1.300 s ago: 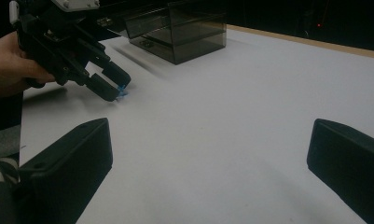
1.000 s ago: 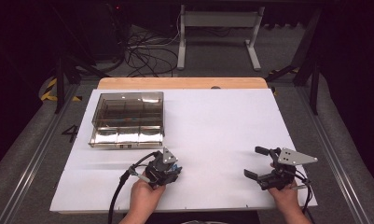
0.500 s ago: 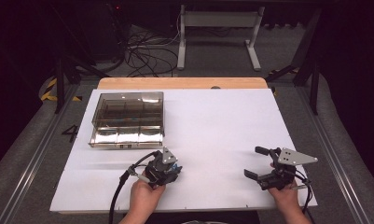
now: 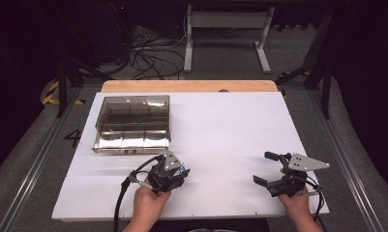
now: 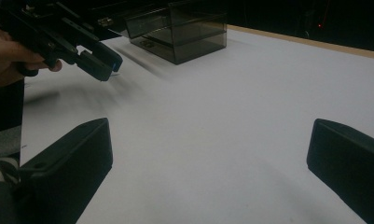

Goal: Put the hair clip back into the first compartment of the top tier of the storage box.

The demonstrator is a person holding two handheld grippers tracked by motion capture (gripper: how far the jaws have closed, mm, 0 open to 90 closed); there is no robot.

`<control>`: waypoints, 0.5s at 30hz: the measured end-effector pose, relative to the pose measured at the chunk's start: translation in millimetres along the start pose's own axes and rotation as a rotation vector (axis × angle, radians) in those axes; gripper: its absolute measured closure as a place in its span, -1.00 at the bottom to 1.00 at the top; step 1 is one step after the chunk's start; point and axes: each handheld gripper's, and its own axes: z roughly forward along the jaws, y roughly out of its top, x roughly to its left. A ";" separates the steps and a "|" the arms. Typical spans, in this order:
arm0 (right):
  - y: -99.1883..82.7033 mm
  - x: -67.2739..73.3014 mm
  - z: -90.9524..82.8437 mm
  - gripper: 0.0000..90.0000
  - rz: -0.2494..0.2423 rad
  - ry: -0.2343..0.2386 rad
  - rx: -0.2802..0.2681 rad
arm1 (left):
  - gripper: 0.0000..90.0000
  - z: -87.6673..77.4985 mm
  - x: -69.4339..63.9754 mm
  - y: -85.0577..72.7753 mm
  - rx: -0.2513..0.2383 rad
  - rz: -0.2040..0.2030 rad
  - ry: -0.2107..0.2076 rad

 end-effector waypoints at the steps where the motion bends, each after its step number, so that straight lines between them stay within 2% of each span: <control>1: 0.0 0.0 0.0 -0.99 0.000 0.000 0.000 | 0.44 0.0 0.0 0.0 0.000 0.000 0.000; 2: 0.0 0.0 0.0 -0.99 0.000 0.000 0.000 | 0.44 -2.5 0.8 1.1 -0.011 0.009 0.001; 5: 0.0 0.0 0.0 -0.99 0.000 0.000 0.000 | 0.44 -5.7 1.0 2.1 -0.032 -0.003 -0.004; 7: 0.0 0.0 0.0 -0.99 0.000 0.000 0.000 | 0.44 -7.8 1.3 2.6 -0.026 -0.002 0.001; 8: 0.0 0.0 0.0 -0.99 0.000 0.000 0.001 | 0.44 -9.8 2.6 3.4 -0.045 0.000 -0.001; 15: 0.0 0.1 0.0 -0.99 -0.001 0.001 0.000 | 0.44 -16.4 2.7 5.9 -0.070 0.000 0.001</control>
